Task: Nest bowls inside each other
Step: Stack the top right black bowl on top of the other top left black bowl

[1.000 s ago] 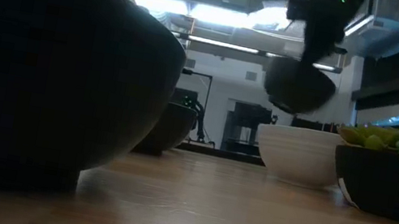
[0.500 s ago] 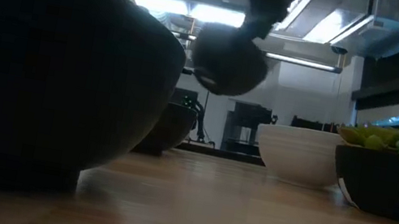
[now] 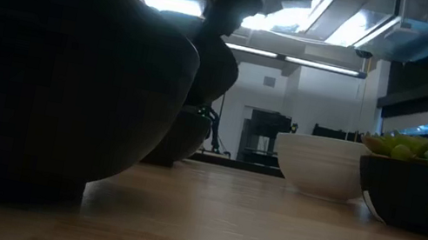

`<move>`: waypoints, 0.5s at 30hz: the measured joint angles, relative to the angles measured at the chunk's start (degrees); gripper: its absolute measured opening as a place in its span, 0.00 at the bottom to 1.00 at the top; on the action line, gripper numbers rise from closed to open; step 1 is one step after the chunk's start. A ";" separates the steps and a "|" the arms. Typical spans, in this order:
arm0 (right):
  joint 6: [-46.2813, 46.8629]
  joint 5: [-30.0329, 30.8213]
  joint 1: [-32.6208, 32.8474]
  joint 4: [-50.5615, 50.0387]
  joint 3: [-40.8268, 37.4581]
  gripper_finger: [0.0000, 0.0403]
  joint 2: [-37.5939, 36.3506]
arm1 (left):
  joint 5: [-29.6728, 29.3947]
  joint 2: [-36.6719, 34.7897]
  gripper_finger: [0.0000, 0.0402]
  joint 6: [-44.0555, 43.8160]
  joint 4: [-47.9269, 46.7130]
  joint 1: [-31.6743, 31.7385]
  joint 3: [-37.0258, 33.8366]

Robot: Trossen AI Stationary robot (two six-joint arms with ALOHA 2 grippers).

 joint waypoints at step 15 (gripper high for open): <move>-1.50 3.62 0.04 -4.26 3.06 0.03 5.62 | 0.00 0.00 0.41 0.00 -0.02 0.01 -0.02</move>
